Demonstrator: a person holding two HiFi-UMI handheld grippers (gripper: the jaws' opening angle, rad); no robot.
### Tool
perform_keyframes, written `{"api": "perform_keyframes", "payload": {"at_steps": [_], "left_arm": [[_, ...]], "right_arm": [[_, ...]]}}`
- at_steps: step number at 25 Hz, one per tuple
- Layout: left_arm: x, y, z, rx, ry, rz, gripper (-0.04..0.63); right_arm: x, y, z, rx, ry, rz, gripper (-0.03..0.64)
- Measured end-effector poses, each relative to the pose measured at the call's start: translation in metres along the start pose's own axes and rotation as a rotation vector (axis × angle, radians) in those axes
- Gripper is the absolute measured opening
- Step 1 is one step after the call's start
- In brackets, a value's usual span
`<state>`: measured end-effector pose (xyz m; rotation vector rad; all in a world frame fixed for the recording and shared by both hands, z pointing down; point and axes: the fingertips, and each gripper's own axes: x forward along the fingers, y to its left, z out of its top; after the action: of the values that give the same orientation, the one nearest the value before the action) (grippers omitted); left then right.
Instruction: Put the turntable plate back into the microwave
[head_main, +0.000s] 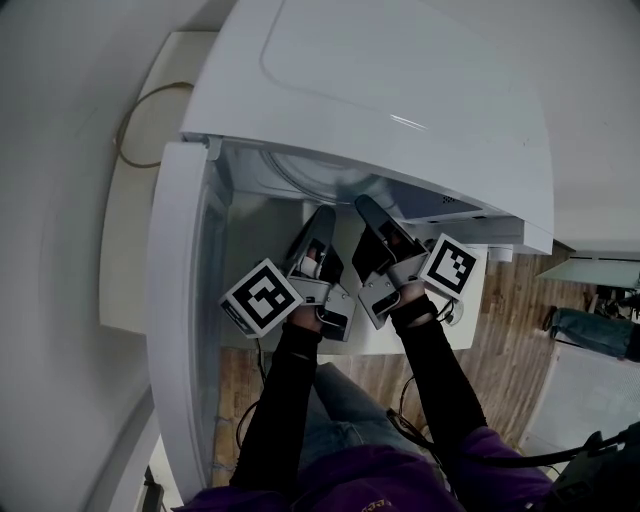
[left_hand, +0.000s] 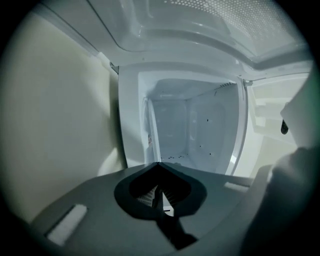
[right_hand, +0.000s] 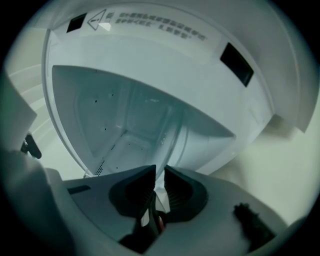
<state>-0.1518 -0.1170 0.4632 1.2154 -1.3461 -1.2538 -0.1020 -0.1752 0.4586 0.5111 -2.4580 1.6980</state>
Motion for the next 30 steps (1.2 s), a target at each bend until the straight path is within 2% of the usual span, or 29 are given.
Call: {"api": "perform_keyframes", "payload": {"at_steps": [13,18,24,30], "left_arm": [[0.007,0.0,0.005,-0.017,-0.021,0.018,0.005],[0.007,0.008,0.007,-0.041,-0.029,0.05,0.005],[0.007,0.01,0.01,-0.046,-0.034,0.059,0.005],[0.001,0.003,0.006,0.027,-0.017,0.08,0.004]], "right_arm": [[0.005,0.0,0.002,-0.03,0.028,-0.043,0.058],[0.0,-0.008,-0.005,-0.048,0.076,-0.119,0.059],[-0.005,-0.006,-0.007,-0.017,0.065,-0.079,0.058],[-0.014,0.014,-0.012,-0.11,0.086,-0.045,0.058]]}}
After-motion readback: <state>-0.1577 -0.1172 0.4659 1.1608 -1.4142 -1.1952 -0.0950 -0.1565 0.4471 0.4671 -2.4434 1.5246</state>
